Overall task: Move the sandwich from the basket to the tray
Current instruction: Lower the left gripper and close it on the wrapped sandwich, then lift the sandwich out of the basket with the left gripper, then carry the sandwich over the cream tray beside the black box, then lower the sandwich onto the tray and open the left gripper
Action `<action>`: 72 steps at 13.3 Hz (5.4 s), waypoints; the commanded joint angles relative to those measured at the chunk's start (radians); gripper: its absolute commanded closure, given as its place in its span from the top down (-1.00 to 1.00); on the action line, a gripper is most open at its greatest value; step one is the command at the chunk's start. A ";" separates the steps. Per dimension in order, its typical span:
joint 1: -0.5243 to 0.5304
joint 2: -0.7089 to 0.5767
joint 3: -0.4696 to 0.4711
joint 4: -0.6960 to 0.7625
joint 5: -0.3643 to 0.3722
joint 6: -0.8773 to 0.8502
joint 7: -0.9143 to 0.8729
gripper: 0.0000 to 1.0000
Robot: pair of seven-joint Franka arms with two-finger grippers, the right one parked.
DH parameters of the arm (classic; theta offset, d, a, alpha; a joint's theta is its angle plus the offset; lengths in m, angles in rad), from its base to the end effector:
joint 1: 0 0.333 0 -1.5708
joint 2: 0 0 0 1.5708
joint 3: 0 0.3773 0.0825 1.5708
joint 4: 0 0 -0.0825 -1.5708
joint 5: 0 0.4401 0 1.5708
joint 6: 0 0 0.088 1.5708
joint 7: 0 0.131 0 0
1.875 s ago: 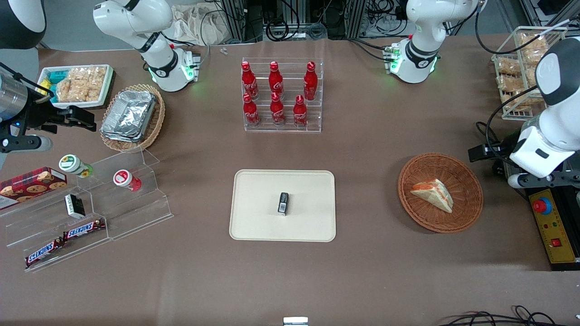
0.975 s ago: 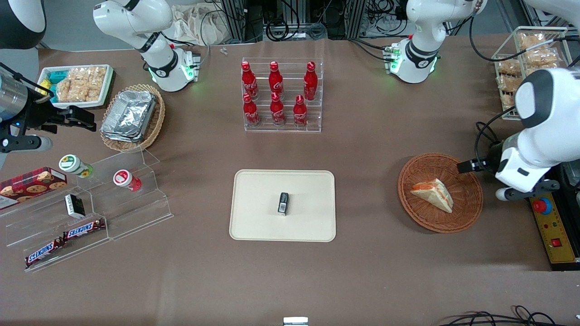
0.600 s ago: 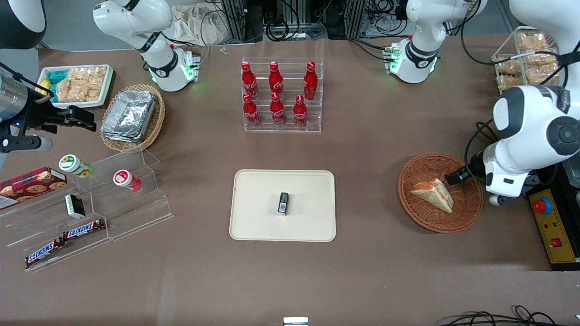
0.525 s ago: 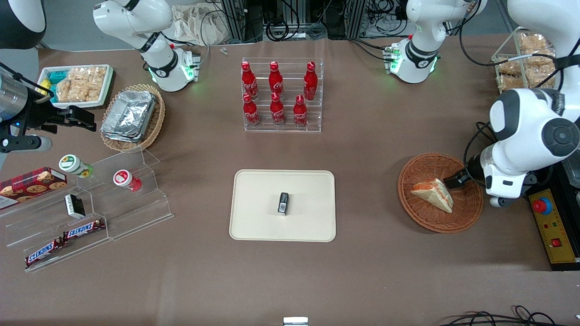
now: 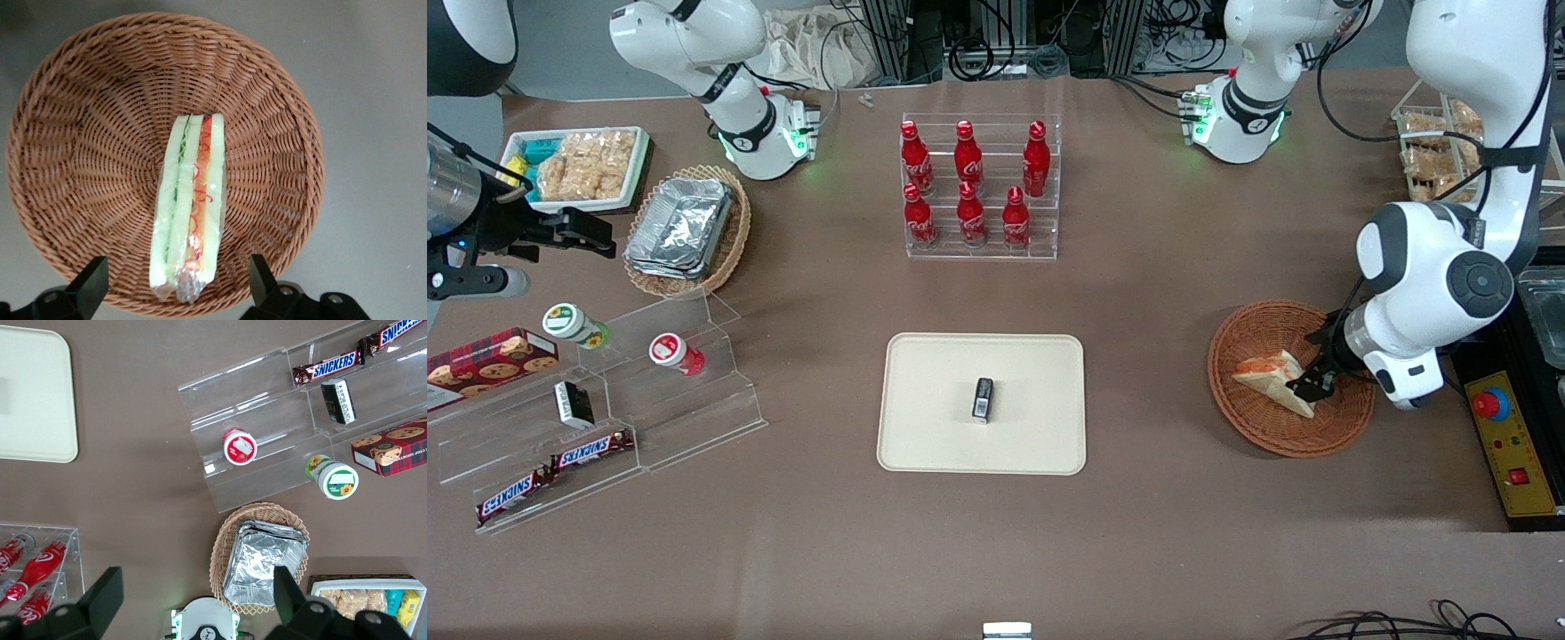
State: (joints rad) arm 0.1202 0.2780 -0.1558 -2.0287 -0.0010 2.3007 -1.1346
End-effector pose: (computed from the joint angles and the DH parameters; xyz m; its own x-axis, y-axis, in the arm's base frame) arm 0.6514 -0.0204 0.3095 0.4486 0.8928 -0.0405 0.8937 -0.4484 0.0157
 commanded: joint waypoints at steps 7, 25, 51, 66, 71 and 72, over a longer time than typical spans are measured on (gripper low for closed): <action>0.004 0.032 -0.004 -0.112 -0.002 0.186 -0.077 0.89; -0.008 -0.043 -0.123 0.266 0.033 -0.454 -0.008 -1.00; -0.363 0.446 -0.340 0.533 0.358 -0.109 0.230 -1.00; -0.358 0.523 -0.338 0.562 0.384 -0.110 0.188 0.98; -0.320 0.431 -0.343 0.564 0.360 -0.248 0.191 0.98; -0.309 0.396 -0.343 0.564 0.346 -0.291 0.202 0.98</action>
State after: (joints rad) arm -0.2153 0.7521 -0.4931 -1.4590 0.3567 2.0977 -0.9302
